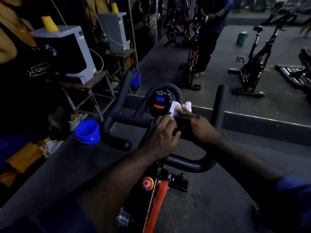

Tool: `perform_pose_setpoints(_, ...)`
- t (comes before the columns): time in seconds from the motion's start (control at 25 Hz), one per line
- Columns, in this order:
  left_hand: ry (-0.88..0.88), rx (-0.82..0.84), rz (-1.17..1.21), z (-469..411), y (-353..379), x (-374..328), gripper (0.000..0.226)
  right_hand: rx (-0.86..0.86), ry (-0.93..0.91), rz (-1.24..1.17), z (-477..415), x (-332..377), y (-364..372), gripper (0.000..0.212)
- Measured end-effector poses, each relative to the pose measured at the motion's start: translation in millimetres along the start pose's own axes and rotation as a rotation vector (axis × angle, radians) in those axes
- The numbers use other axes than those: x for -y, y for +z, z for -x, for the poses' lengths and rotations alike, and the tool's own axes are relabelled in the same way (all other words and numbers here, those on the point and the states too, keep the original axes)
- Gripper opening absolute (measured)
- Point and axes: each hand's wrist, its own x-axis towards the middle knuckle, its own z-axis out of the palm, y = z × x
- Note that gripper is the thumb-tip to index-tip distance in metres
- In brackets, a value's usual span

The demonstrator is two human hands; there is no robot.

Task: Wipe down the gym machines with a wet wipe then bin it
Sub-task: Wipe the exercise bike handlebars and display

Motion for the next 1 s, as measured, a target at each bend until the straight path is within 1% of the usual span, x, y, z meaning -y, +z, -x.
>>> perform_pose_setpoints(0.04, 0.036, -0.014, -0.074, -2.2, -3.2, 12.7, 0.021, 0.02, -0.036, 0.043, 14.7, -0.4, -0.7, 0.054)
perform_pose_setpoints(0.08, 0.078, 0.026, -0.153, -1.6, -5.9, 23.1, 0.029, 0.01, -0.078, 0.098, 27.5, -1.0, -4.7, 0.053)
perform_pose_setpoints(0.12, 0.113, 0.088, -0.214, 0.1, -6.0, 30.9, 0.04, -0.023, -0.112, 0.156, 29.7, -0.1, -14.6, 0.048)
perform_pose_setpoints(0.16, 0.142, 0.129, -0.269, 1.2, -4.0, 35.1, 0.047, -0.082, -0.086, 0.183, 21.7, -1.1, -23.2, 0.04)
perform_pose_setpoints(0.2, 0.167, 0.147, -0.322, 0.9, -1.1, 37.8, 0.049, -0.156, -0.011, 0.165, 3.2, -2.6, -32.1, 0.037)
perform_pose_setpoints(0.24, 0.19, 0.151, -0.377, -0.8, 0.6, 38.9, 0.047, -0.232, 0.063, 0.126, -22.6, -6.0, -38.1, 0.038)
perform_pose_setpoints(0.28, 0.22, 0.143, -0.426, -4.3, 1.1, 39.3, 0.043, -0.238, 0.102, 0.068, -46.3, -6.5, -39.9, 0.042)
perform_pose_setpoints(0.32, 0.251, 0.132, -0.463, -8.5, -0.3, 40.8, 0.041, -0.179, 0.106, 0.043, -61.3, -5.8, -34.0, 0.046)
perform_pose_setpoints(0.36, 0.276, 0.122, -0.484, -12.9, -2.4, 43.3, 0.041, -0.113, 0.072, 0.043, -64.9, -6.5, -27.7, 0.05)
perform_pose_setpoints(0.4, 0.295, 0.108, -0.487, -16.0, -3.7, 46.3, 0.043, -0.071, 0.022, 0.062, -60.1, -9.9, -24.8, 0.053)
perform_pose_setpoints(0.44, 0.301, 0.093, -0.481, -16.4, -2.4, 49.7, 0.044, -0.077, -0.018, 0.106, -49.6, -12.6, -24.3, 0.052)
perform_pose_setpoints(0.52, 0.293, 0.089, -0.462, -15.6, -0.6, 51.0, 0.048, -0.173, -0.045, 0.209, -35.2, -12.9, -35.3, 0.04)
perform_pose_setpoints(0.56, 0.298, 0.095, -0.46, -16.2, 0.0, 50.6, 0.048, -0.225, -0.018, 0.238, -43.5, -11.3, -43.2, 0.037)
perform_pose_setpoints(0.6, 0.305, 0.107, -0.464, -16.8, 0.1, 50.3, 0.047, -0.257, -0.003, 0.216, -61.4, -12.5, -48.1, 0.036)
perform_pose_setpoints(0.64, 0.305, 0.125, -0.469, -18.1, -1.1, 49.7, 0.046, -0.248, -0.017, 0.172, -84.4, -13.1, -49.4, 0.036)
perform_pose_setpoints(0.72, 0.279, 0.166, -0.483, -20.6, -5.3, 47.7, 0.044, -0.09, -0.095, 0.106, -117.1, -18.0, -40.8, 0.042)
perform_pose_setpoints(0.8, 0.251, 0.182, -0.499, -20.3, -6.4, 45.7, 0.045, -0.028, -0.147, 0.103, -115.6, -32.6, -33.4, 0.049)
perform_pose_setpoints(0.92, 0.234, 0.171, -0.486, -19.0, -5.7, 42.9, 0.042, -0.135, -0.177, 0.177, -72.8, -34.2, -37.8, 0.046)
perform_pose_setpoints(1.0, 0.231, 0.163, -0.487, -19.2, -7.6, 42.5, 0.04, -0.206, -0.102, 0.202, -77.5, -27.9, -40.8, 0.05)
